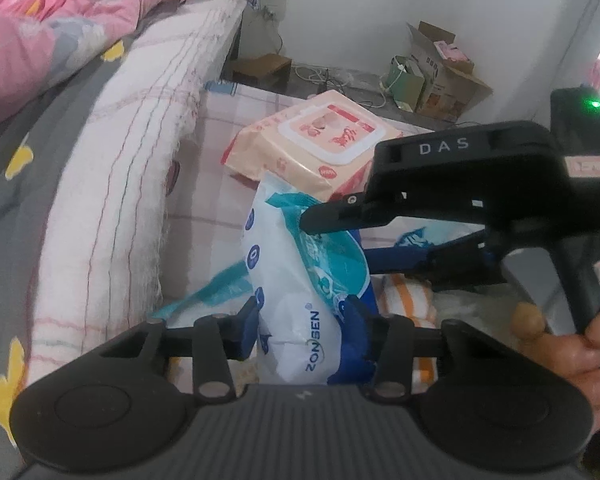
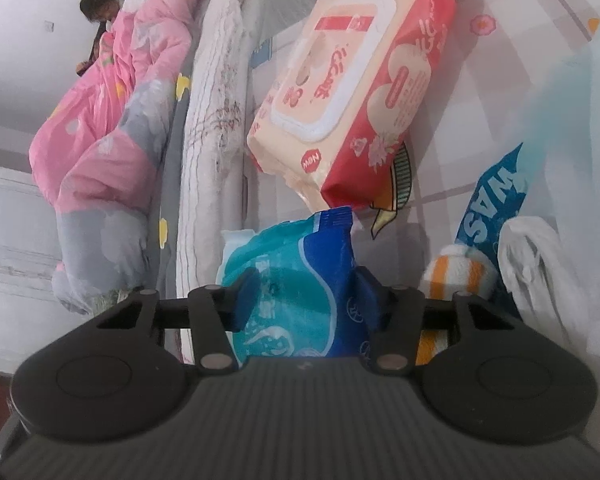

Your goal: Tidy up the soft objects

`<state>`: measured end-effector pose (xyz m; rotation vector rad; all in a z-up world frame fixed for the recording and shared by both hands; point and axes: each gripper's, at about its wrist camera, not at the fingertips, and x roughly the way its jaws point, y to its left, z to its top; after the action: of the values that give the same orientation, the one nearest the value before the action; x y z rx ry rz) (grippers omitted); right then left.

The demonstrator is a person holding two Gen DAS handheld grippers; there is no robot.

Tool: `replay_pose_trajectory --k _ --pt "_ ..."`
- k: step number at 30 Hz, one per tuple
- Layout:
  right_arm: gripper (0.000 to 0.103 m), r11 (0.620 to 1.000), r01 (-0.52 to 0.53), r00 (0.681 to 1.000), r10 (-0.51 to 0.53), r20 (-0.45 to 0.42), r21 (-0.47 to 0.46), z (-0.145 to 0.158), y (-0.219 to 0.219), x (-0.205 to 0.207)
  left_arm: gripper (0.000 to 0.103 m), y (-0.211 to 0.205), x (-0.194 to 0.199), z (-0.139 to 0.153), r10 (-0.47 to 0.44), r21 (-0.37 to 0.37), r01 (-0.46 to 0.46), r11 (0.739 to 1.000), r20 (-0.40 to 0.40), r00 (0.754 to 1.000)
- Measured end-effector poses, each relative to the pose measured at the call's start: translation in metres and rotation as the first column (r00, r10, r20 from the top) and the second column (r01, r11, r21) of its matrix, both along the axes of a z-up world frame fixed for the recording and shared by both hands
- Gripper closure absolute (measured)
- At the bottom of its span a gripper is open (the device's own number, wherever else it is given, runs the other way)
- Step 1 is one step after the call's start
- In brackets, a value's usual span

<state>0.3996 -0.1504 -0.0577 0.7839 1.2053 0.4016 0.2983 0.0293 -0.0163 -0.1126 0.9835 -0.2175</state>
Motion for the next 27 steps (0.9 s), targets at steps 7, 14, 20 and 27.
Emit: replay_pose_trajectory --k 7,14,20,27 --pt "0.053 0.994 0.036 0.992 -0.023 0.125 -0.102 0.026 -0.007 -0.010 0.058 0.013 -0.006 0.001 0.012 -0.106 -0.012 0.994 0.002 1.000" --pt "0.052 0.999 -0.014 0.983 0.023 0.183 -0.052 0.052 -0.006 -0.008 0.057 0.031 -0.026 0.014 0.046 -0.046 -0.044 0.998 0.032 0.998" --pt "0.052 0.981 -0.190 0.976 0.185 0.119 0.034 0.044 0.035 -0.013 0.056 0.038 -0.041 0.009 0.057 -0.032 -0.058 0.998 -0.035 0.998" --pt "0.051 0.951 -0.299 0.942 0.307 0.136 -0.073 0.045 0.059 -0.026 0.048 0.041 -0.043 -0.001 0.066 -0.048 -0.069 0.997 -0.053 0.996"
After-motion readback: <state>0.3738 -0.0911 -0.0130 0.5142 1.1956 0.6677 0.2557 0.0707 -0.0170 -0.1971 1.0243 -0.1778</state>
